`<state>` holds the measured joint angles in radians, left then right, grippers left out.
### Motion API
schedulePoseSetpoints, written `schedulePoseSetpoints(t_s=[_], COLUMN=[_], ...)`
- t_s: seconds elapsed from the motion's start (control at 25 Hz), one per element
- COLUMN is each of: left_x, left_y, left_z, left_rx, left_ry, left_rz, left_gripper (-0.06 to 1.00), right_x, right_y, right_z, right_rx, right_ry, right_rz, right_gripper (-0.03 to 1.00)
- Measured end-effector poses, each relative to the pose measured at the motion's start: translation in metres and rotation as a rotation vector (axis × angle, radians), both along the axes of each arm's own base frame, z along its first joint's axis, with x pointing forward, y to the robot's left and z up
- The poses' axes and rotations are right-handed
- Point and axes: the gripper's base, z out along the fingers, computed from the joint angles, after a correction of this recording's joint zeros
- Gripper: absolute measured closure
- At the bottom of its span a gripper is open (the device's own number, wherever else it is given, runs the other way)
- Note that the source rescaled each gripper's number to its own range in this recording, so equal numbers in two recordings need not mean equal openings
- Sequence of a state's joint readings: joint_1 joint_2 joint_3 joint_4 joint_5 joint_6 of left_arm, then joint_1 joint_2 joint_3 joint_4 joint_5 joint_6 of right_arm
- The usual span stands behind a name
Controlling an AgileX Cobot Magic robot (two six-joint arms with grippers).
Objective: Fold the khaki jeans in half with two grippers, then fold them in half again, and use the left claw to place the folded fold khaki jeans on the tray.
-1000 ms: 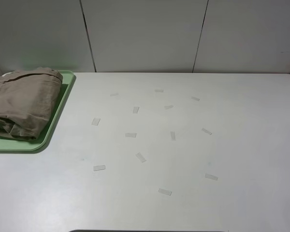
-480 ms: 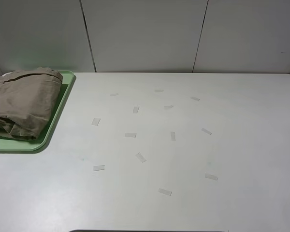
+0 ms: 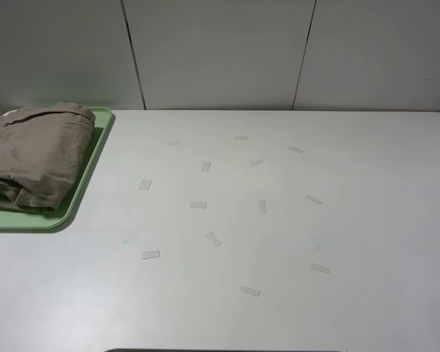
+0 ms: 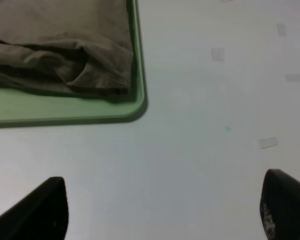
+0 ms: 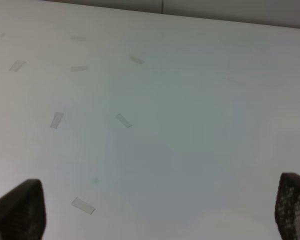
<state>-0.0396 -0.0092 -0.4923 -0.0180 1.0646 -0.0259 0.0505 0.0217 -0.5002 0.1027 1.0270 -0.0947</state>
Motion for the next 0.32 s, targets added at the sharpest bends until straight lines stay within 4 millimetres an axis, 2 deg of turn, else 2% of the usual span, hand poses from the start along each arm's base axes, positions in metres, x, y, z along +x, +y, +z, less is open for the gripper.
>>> schedulePoseSetpoints(t_s=[0.32], left_x=[-0.0002], left_y=[0.0005], left_z=[0.0], left_rx=[0.0], left_ry=[0.0], left_rz=[-0.04], left_gripper=[0.14], right_x=[0.0], right_y=[0.0], right_z=[0.0], right_rx=[0.0], right_ry=[0.0], right_rz=[0.0], right_gripper=[-0.03])
